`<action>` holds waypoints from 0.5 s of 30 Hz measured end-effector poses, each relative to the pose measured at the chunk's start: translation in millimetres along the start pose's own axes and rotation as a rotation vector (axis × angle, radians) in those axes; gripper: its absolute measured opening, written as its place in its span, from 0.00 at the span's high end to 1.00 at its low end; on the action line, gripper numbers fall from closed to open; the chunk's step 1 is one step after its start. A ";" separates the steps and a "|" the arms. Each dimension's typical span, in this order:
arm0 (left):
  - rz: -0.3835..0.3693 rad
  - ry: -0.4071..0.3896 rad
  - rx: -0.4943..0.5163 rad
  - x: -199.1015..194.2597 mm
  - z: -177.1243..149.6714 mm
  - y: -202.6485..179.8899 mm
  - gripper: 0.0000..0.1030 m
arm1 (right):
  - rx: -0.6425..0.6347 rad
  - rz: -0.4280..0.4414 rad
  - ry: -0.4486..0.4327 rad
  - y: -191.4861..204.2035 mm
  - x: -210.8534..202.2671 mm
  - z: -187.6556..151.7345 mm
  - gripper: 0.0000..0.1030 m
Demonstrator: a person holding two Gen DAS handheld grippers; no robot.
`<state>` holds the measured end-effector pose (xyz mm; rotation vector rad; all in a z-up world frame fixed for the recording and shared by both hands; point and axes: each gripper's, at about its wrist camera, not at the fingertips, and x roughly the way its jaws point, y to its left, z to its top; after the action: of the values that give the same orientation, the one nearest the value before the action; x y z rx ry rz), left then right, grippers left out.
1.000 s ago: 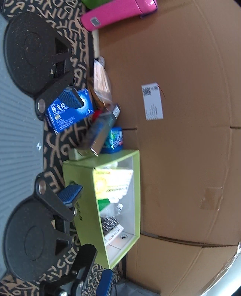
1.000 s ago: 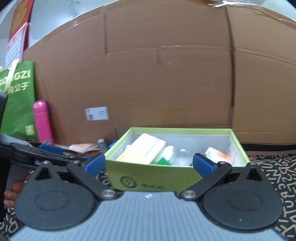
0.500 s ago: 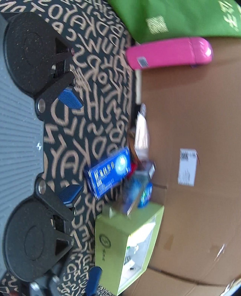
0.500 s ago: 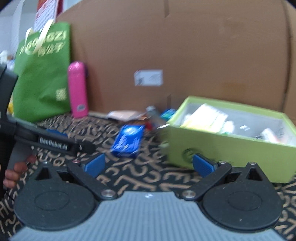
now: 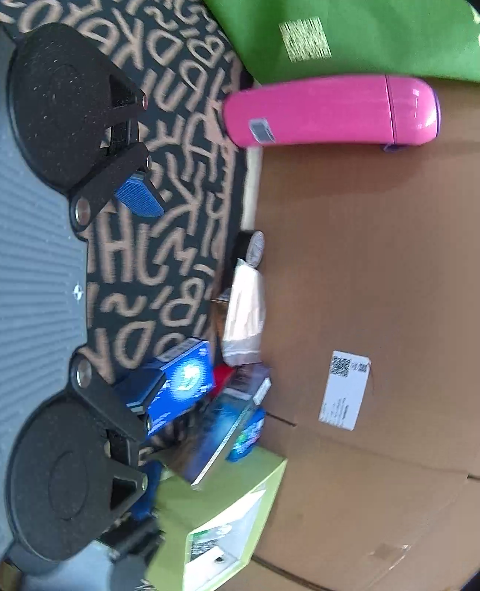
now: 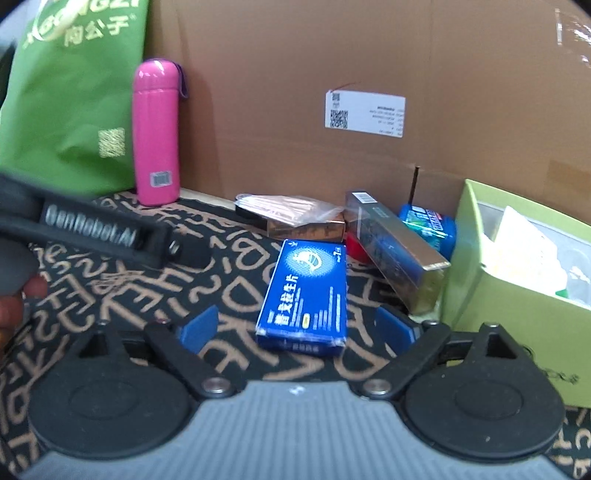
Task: Organize objects
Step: 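Grasp the cotton-swab bag with the left tool while the right tool grasps the blue box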
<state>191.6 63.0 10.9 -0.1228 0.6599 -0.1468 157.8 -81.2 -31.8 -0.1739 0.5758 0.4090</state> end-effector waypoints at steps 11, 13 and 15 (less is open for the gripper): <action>-0.004 0.004 -0.034 66.1 49.2 5.1 0.10 | 0.016 -0.002 0.064 -4.4 14.9 -6.9 0.44; 0.002 0.009 -0.029 79.0 55.1 3.8 0.10 | 0.009 0.008 0.063 -3.3 7.5 -11.8 0.44; 0.013 0.013 -0.026 90.4 59.8 3.5 0.10 | 0.018 0.017 0.064 -4.1 3.9 -13.5 0.44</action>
<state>299.4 54.7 2.9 -0.1427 0.6761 -0.1265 155.9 -87.3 -45.1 -0.1656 0.6440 0.4153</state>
